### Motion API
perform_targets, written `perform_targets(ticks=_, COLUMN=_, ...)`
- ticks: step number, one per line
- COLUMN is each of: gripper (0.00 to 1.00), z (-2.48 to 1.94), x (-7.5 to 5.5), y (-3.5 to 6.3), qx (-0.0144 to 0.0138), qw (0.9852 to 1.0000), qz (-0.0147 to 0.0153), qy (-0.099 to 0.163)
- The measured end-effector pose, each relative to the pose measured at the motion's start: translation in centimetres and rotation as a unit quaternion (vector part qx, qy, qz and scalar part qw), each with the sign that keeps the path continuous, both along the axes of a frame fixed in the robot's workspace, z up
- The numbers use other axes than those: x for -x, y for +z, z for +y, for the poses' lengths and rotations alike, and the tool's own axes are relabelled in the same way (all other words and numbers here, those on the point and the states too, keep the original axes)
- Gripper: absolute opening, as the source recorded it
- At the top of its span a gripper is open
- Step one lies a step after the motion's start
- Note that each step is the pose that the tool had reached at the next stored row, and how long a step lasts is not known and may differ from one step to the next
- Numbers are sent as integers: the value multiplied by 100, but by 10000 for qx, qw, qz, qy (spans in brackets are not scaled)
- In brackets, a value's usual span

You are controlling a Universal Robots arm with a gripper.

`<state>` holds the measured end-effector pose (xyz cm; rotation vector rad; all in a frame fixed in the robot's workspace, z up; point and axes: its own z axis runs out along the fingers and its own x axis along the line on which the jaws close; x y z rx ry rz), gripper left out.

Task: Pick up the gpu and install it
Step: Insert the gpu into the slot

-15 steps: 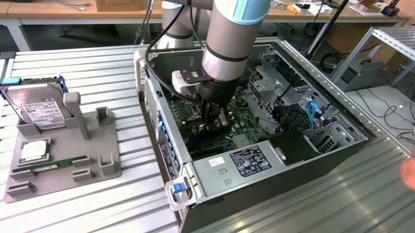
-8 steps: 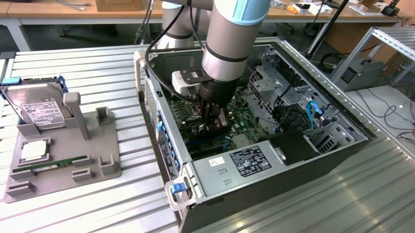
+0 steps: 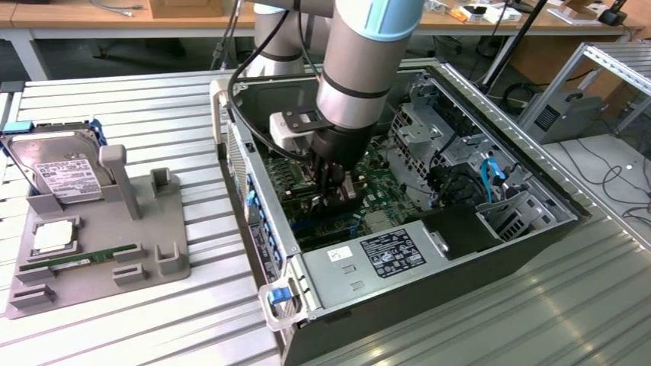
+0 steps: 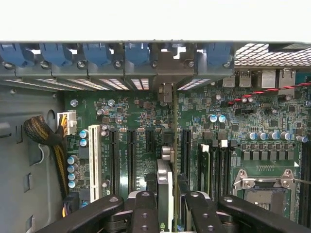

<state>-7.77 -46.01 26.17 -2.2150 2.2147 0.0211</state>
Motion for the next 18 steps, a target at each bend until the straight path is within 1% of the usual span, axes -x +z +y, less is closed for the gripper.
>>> perform_targets(ticks=3, gripper=27, z=-1, x=-3, y=-21, qx=2, qw=10000, qz=1, qy=0)
perform_targets(ticks=9, gripper=28, z=1, x=-4, y=-26, qx=-3, qw=10000, qz=-1, qy=0)
perform_targets(ticks=10, gripper=40, z=0, x=-4, y=-23, qx=-1, qw=10000, qz=0, qy=0)
perform_targets(ticks=11, gripper=46, z=0, x=-4, y=-24, qx=-1, qw=10000, qz=0, qy=0)
perform_targets(ticks=12, gripper=64, z=0, x=-4, y=-23, qx=-1, qw=10000, qz=0, qy=0)
perform_targets(ticks=13, gripper=64, z=0, x=-4, y=-24, qx=-1, qw=10000, qz=0, qy=0)
perform_targets(ticks=14, gripper=70, z=0, x=-4, y=-23, qx=-1, qw=10000, qz=0, qy=0)
perform_targets(ticks=15, gripper=70, z=0, x=-4, y=-24, qx=-1, qw=10000, qz=0, qy=0)
perform_targets(ticks=17, gripper=70, z=0, x=-3, y=-17, qx=8, qw=10000, qz=1, qy=0)
perform_targets(ticks=18, gripper=70, z=0, x=10, y=-4, qx=7, qw=10000, qz=-4, qy=0)
